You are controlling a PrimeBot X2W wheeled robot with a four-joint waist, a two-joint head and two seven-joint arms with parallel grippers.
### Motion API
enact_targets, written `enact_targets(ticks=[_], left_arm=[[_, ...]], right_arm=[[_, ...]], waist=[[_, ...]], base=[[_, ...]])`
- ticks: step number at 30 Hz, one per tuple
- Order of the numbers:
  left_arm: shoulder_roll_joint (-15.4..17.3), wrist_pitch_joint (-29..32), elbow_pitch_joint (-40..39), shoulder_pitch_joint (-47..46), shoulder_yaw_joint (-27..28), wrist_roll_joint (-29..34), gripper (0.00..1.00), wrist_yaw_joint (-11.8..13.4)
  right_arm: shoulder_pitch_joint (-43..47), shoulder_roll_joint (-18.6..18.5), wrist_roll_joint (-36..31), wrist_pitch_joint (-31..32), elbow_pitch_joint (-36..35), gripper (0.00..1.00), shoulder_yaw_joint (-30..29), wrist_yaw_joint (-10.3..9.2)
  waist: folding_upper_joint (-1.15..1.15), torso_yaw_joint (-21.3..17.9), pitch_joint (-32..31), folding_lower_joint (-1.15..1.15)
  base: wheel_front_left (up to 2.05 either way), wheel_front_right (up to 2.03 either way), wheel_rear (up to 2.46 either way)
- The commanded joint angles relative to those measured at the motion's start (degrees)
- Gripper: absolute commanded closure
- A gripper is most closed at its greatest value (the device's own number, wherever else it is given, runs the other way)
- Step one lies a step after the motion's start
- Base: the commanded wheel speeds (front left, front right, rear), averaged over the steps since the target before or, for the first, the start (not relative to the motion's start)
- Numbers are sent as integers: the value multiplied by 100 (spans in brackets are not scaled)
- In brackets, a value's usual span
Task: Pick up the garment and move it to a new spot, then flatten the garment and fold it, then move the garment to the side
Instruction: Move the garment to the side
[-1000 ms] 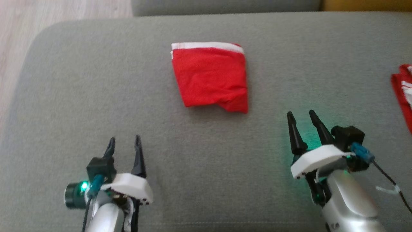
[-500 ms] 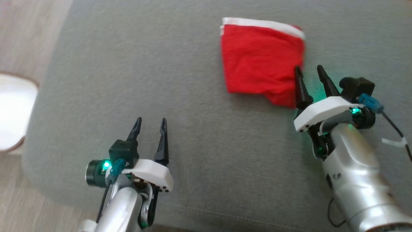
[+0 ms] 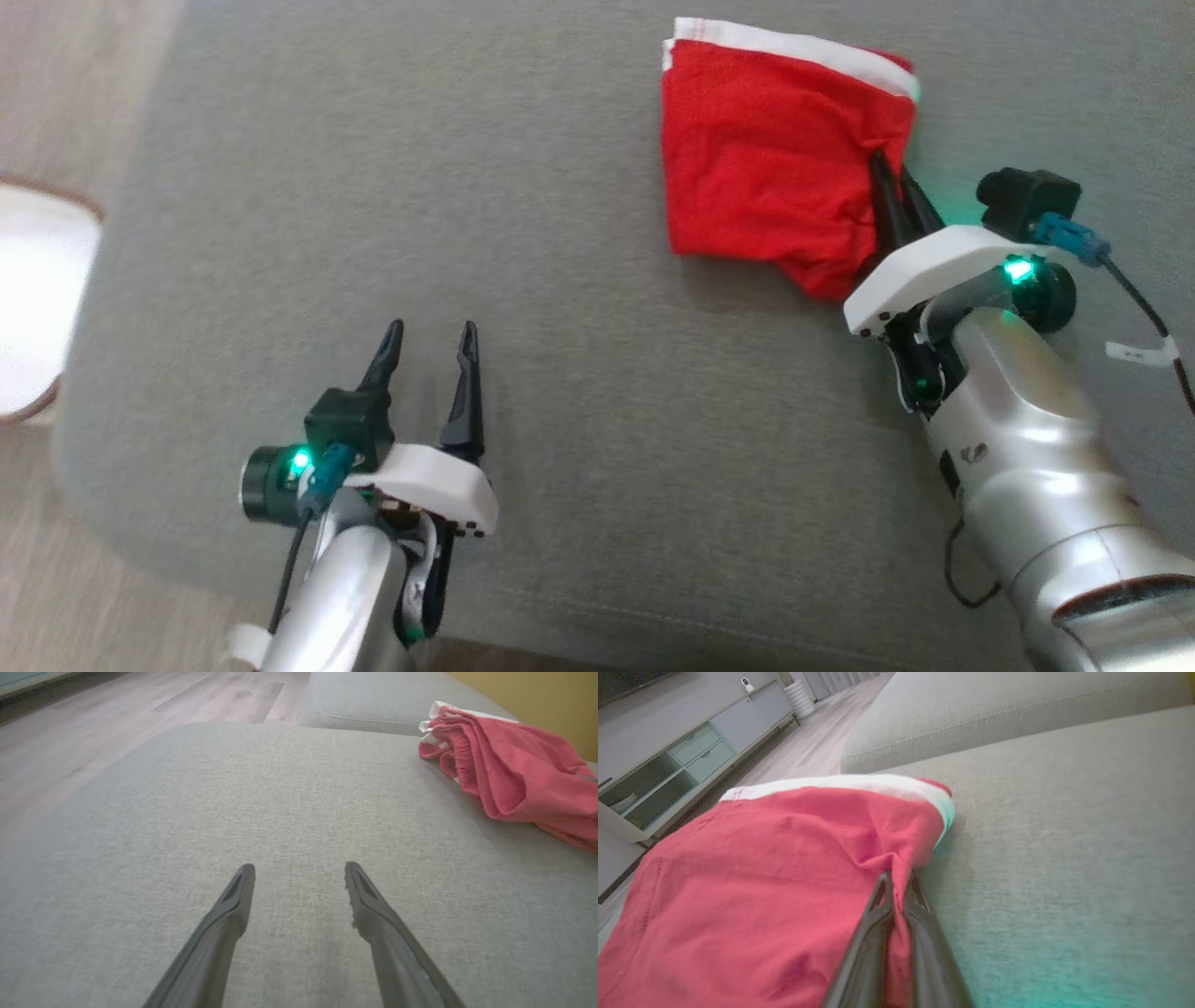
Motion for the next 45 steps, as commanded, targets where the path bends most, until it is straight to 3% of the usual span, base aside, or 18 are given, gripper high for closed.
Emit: enact_targets(ticks=[1, 6, 13, 14, 23, 28, 33, 45], left_arm=[[88, -35, -145, -169, 241, 46, 0, 18], [88, -35, -124, -254, 419, 250, 0, -61], [88, -35, -27, -489, 624, 512, 0, -249], [88, -35, -13, -578, 634, 586, 0, -300], [90, -35, 75, -768, 657, 812, 0, -485], [90, -35, 115, -800, 627, 873, 0, -544], [89, -35, 130, -766, 593, 865, 0, -560], [89, -35, 96, -687, 582, 749, 0, -490]], right_arm=[[119, 117, 68, -53, -79, 100, 112, 24], [257, 117, 255, -67, -514, 100, 291, 24], [587, 117, 620, -69, -1079, 100, 640, 24], [634, 117, 646, -69, -1222, 100, 698, 24], [849, 117, 816, -69, -1679, 100, 1012, 24], [681, 117, 458, -69, -1647, 100, 928, 24], [109, -29, -420, -70, -1308, 100, 592, 24], [-1032, -1621, -1818, 84, 39, 100, -454, 24]], waist=[[0, -227, -73, 0], [0, -1080, -174, 0], [0, -2576, -170, 0], [0, -2928, -140, 0], [0, -4004, -14, 0], [0, -4091, 73, 0], [0, -3865, 139, 0], [0, -3048, 263, 0]], base=[[0, 0, 0], [0, 0, 0], [0, 0, 0], [0, 0, 0], [0, 0, 0], [0, 0, 0], [0, 0, 0], [0, 0, 0]])
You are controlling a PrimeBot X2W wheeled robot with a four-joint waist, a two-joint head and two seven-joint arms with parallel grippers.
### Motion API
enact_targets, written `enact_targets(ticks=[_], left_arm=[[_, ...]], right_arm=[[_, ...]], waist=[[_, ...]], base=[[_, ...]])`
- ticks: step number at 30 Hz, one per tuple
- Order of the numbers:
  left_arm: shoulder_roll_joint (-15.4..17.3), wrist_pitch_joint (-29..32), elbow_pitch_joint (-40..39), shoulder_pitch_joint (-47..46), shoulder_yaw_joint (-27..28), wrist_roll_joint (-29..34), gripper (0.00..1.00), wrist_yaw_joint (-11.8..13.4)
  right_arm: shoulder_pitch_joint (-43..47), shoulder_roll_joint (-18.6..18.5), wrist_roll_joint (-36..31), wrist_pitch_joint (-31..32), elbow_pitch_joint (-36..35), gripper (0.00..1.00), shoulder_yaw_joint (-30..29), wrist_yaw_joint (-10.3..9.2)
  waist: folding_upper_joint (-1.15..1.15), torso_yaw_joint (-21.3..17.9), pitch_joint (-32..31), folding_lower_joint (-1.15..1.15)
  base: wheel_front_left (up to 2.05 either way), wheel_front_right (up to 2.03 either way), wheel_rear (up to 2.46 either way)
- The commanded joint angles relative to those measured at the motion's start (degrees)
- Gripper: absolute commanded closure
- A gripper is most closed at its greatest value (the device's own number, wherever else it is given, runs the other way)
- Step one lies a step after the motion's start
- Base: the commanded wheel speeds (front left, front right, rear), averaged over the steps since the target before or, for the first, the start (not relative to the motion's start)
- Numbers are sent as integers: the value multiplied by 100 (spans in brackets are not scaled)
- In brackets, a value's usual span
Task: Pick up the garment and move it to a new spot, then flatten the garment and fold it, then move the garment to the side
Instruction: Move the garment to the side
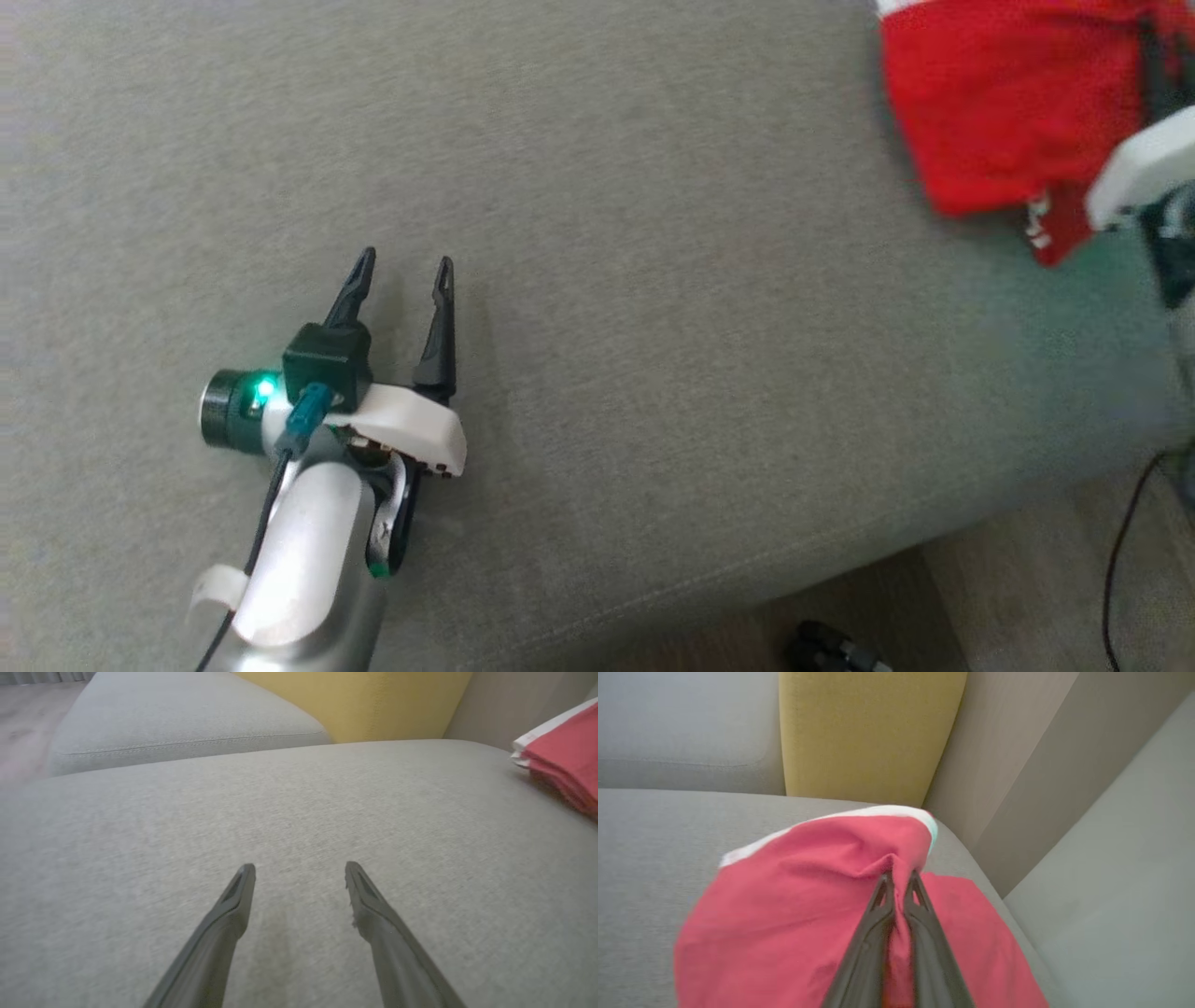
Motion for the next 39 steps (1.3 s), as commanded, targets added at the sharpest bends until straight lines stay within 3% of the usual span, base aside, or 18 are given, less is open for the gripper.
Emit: enact_targets(ticks=[1, 3, 5, 6, 7, 12, 16, 20, 23, 31, 39], left_arm=[[58, -34, -198, -33, 141, -55, 0, 32], [58, -34, -209, -12, 157, -63, 0, 40], [58, -34, -219, 1, 165, -69, 0, 44], [58, -34, -225, 5, 171, -70, 0, 48], [58, -34, -231, 9, 176, -69, 0, 52], [58, -34, -235, -16, 225, -70, 0, 78], [58, -34, -275, 5, 331, -82, 0, 173], [58, -34, -343, 58, 489, -89, 0, 285], [58, -34, -426, 104, 573, -166, 0, 360], [58, -34, -530, 308, 628, -333, 0, 519], [58, -34, -541, 514, 701, -399, 0, 607]], right_arm=[[-152, -131, -98, 14, -74, 100, -44, 24], [-236, -251, -291, 69, 86, 100, -204, 24], [-311, -286, -428, 55, 159, 49, -357, 24], [-340, -311, -527, 28, 157, 15, -422, 24], [-364, -326, -593, -2, 149, 0, -536, 24], [-316, -271, -1248, -137, -435, 0, -1210, 24], [20, 450, -1478, -147, -1454, 0, -1685, 24], [567, 1210, -1465, -148, -2391, 0, -1698, 24], [1029, 1515, -1337, -149, -2734, 0, -1620, 24], [2199, 1699, -654, -149, -3014, 0, -1100, 24], [2684, 1701, -262, -150, -2931, 0, -803, 24]], waist=[[0, 120, 48, 0], [0, 155, 69, 0], [0, 171, 91, 0], [0, 168, 101, 0], [0, 163, 109, 0], [0, 133, 85, 0], [0, 198, -47, 0], [0, 393, -199, 0], [0, 652, -319, 0], [0, 1492, -568, 0], [0, 1881, -759, 0]], base=[[0, 0, 0], [0, 0, 0], [0, 0, 0], [0, 0, 0], [0, 0, 0], [0, 0, 0], [0, 0, 0], [0, 0, 0], [0, 0, 0], [0, 0, 0], [0, 0, 0]])
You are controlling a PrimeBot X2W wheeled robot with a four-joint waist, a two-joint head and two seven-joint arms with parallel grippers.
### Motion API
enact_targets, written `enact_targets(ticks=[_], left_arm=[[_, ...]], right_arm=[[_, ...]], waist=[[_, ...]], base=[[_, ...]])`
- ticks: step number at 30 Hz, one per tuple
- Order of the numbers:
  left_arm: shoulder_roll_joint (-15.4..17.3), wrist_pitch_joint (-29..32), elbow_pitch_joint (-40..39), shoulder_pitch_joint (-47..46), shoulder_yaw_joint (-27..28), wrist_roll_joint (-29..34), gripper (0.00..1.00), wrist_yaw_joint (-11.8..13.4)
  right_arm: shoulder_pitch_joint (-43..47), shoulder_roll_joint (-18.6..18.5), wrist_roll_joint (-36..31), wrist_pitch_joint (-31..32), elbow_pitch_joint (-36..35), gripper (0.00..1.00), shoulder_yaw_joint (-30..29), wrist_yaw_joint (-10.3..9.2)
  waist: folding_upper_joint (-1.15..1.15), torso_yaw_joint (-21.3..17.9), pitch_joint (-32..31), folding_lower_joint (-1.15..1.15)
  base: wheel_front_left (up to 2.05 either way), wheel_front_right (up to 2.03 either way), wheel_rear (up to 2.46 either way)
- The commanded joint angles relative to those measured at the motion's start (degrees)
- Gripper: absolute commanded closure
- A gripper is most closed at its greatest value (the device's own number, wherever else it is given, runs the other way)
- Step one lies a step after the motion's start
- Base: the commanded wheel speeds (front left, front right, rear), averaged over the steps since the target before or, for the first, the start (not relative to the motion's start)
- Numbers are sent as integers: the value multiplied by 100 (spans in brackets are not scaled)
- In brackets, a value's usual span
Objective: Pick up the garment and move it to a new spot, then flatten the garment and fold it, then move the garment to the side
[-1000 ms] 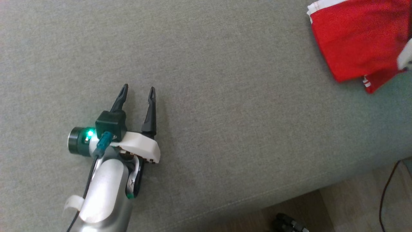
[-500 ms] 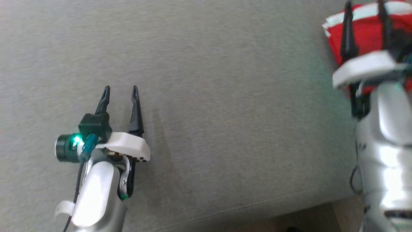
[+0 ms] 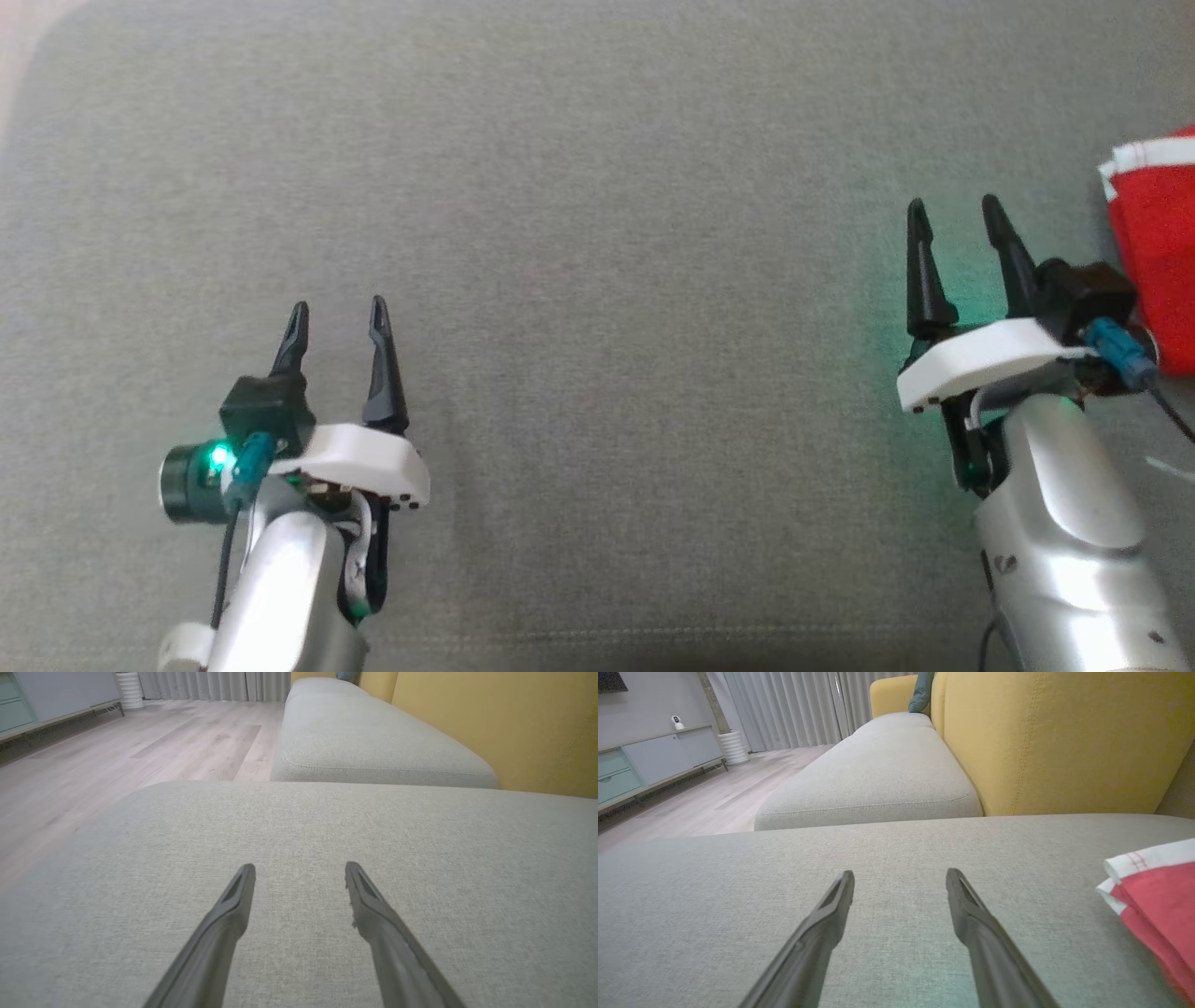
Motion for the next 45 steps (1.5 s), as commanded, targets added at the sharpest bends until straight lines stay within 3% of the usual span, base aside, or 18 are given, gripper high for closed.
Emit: enact_targets(ticks=[1, 19, 20, 45], left_arm=[[59, -34, -215, -70, 224, -11, 0, 32], [59, -34, -334, 333, 483, -287, 0, -349], [-13, 3, -78, 457, 307, -290, 100, -359], [-17, 378, -18, 571, 573, -1720, 100, -597]], right_arm=[[-15, 52, 42, -35, -161, 0, 139, 23], [387, 53, 439, -36, -174, 0, 487, 23], [508, 2, 446, 3, 58, 100, 352, -1], [939, 16, 1915, 380, -236, 100, 188, 4]], waist=[[0, 127, -116, 0], [0, 54, -702, 0], [0, 59, -704, 0], [0, 56, -843, 0]], base=[[0, 0, 0], [0, 0, 0], [0, 0, 0], [0, 0, 0]])
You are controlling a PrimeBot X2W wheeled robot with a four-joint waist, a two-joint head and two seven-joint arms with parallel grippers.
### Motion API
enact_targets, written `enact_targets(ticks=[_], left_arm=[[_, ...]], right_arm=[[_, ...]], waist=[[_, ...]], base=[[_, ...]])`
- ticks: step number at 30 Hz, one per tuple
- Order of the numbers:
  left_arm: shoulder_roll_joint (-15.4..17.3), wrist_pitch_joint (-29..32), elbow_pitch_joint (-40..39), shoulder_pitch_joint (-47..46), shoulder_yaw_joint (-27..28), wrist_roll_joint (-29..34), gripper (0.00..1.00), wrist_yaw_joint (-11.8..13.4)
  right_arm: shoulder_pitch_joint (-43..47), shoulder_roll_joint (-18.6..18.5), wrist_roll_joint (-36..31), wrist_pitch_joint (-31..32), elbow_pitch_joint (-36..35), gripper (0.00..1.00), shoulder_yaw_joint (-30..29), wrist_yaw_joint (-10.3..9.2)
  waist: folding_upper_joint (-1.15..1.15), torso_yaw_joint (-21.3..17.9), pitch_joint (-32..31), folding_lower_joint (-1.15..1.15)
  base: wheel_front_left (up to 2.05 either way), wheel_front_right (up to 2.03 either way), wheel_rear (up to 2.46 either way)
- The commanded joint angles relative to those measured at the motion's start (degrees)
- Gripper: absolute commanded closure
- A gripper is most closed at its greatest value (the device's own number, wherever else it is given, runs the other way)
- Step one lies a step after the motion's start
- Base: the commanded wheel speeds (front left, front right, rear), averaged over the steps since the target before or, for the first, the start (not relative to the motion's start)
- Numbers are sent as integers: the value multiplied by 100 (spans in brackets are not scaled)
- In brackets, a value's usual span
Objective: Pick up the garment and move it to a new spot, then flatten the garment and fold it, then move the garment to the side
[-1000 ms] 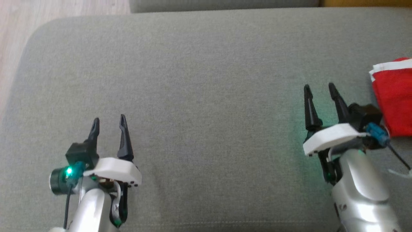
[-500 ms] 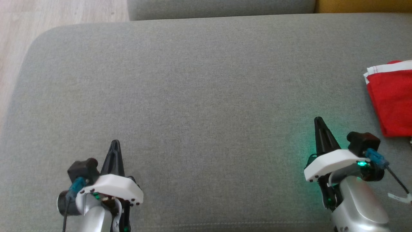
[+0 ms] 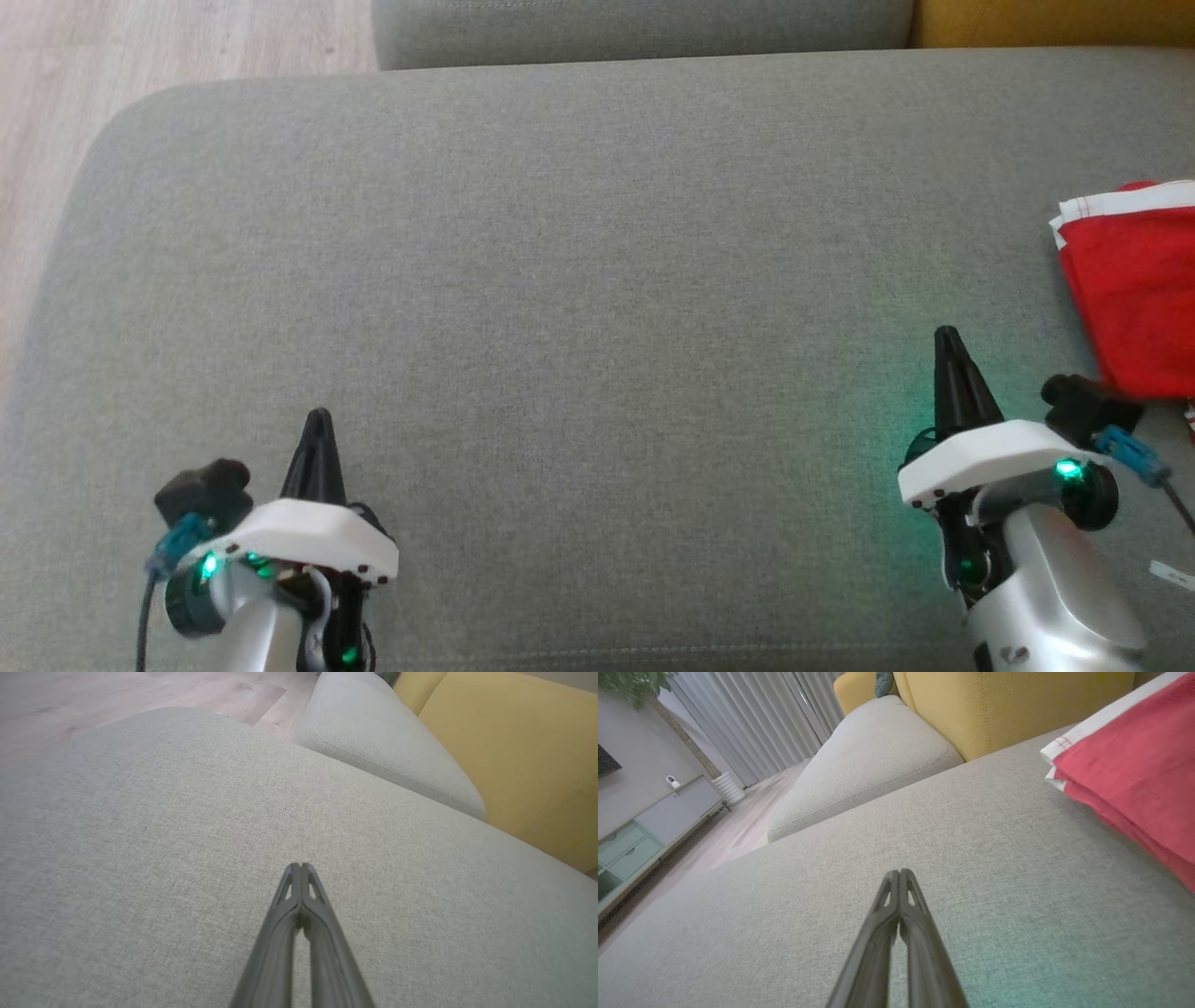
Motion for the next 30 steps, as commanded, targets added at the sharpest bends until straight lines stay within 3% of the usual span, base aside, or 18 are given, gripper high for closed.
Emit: enact_targets(ticks=[1, 30], left_arm=[[36, 38, -220, -207, 87, -102, 100, -41], [57, 527, -390, -150, 439, -1972, 100, -354]], right_arm=[[-105, -17, 121, 33, -225, 100, -20, 5], [257, -6, 2048, 520, -811, 100, -232, 11]], waist=[[0, 0, -3, 0], [0, -2, -178, 0]], base=[[0, 0, 0], [0, 0, 0]])
